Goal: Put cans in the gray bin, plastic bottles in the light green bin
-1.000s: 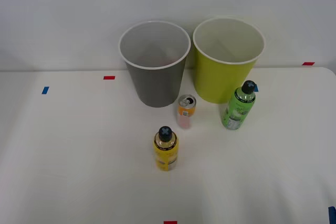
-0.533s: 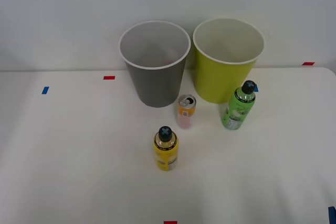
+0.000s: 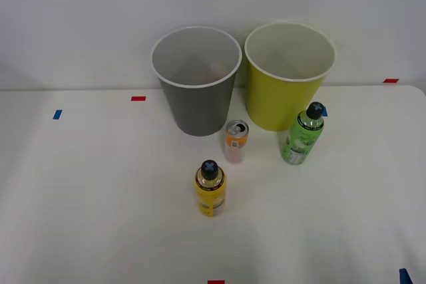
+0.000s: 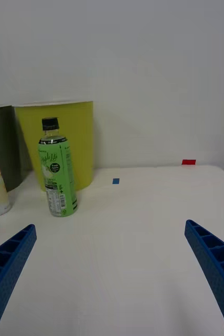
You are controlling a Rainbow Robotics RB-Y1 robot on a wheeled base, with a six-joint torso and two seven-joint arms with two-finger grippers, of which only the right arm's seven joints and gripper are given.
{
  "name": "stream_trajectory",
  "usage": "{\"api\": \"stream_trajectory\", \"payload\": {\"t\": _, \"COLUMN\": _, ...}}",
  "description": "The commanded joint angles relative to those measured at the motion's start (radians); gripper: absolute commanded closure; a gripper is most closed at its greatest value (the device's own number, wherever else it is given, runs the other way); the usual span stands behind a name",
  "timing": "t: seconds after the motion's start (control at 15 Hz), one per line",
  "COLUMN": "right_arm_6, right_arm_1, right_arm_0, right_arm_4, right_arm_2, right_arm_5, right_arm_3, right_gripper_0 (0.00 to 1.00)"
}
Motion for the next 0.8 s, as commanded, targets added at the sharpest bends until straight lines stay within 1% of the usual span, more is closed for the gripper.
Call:
{"api": "stream_trajectory", "payload": {"t": 0.07, "right_arm_6": 0.161, "right_arm_1": -0.016, "right_arm_0": -0.001, "right_arm_4": -0.061, "right_arm_2": 0.081, "right_arm_5": -0.001, "right_arm_3": 0.000, "right_gripper_0": 0.02}}
{"api": "stream_trajectory", "payload": {"t": 0.2, "right_arm_6": 0.267, "right_arm_1": -0.039, "right_arm_0": -0.009, "right_arm_4": -0.136, "right_arm_2": 0.151, "right_arm_5": -0.001, "right_arm_3": 0.000, "right_gripper_0": 0.02}}
{"api": "stream_trajectory", "payload": {"t": 0.27, "right_arm_6": 0.319, "right_arm_1": -0.059, "right_arm_0": -0.039, "right_arm_4": -0.179, "right_arm_2": 0.193, "right_arm_5": 0.002, "right_arm_3": 0.000, "right_gripper_0": 0.02}}
{"api": "stream_trajectory", "payload": {"t": 0.33, "right_arm_6": 0.355, "right_arm_1": -0.072, "right_arm_0": -0.061, "right_arm_4": -0.210, "right_arm_2": 0.219, "right_arm_5": 0.012, "right_arm_3": 0.000, "right_gripper_0": 0.02}}
{"api": "stream_trajectory", "payload": {"t": 0.47, "right_arm_6": 0.364, "right_arm_1": -0.104, "right_arm_0": -0.116, "right_arm_4": -0.262, "right_arm_2": 0.263, "right_arm_5": 0.018, "right_arm_3": 0.002, "right_gripper_0": 0.02}}
{"api": "stream_trajectory", "payload": {"t": 0.6, "right_arm_6": 0.356, "right_arm_1": -0.130, "right_arm_0": -0.164, "right_arm_4": -0.274, "right_arm_2": 0.266, "right_arm_5": 0.042, "right_arm_3": 0.002, "right_gripper_0": 0.02}}
{"api": "stream_trajectory", "payload": {"t": 0.8, "right_arm_6": 0.361, "right_arm_1": -0.127, "right_arm_0": -0.245, "right_arm_4": -0.296, "right_arm_2": 0.265, "right_arm_5": 0.133, "right_arm_3": 0.002, "right_gripper_0": 0.02}}
